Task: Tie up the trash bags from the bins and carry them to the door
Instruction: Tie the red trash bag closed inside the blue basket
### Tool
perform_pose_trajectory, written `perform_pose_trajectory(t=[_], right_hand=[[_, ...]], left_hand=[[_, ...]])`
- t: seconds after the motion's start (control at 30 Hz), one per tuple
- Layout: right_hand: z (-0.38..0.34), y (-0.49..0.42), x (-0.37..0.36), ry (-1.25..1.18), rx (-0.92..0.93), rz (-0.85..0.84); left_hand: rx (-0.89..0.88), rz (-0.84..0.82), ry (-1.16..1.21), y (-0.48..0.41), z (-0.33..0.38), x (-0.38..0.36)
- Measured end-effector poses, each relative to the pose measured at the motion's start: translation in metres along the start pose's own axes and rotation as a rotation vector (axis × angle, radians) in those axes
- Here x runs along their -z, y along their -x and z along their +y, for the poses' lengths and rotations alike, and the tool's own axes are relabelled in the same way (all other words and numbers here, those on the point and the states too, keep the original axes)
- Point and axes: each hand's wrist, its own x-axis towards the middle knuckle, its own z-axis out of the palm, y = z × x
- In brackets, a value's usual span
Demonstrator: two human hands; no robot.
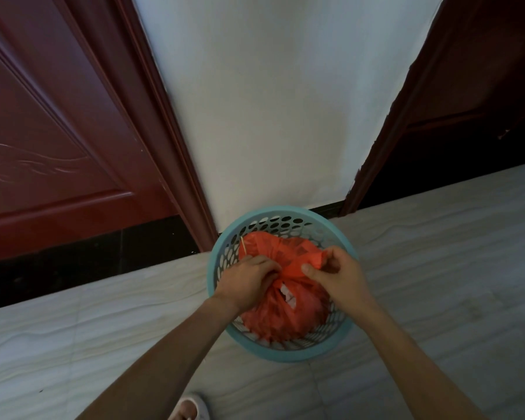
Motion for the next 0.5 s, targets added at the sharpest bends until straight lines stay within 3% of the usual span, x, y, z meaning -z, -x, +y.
perform_pose_trajectory(t=[0.17, 0.5], right_hand=[[0.000, -0.001, -0.003, 0.140, -0.074, -0.133], [-0.029, -0.001, -0.007, 0.076, -0.019, -0.022]], left_hand=[[-0.010, 0.011, -0.048, 0.000, 0.002, 0.003], [-0.074, 0.088, -0.124, 0.013, -0.005, 0.012]])
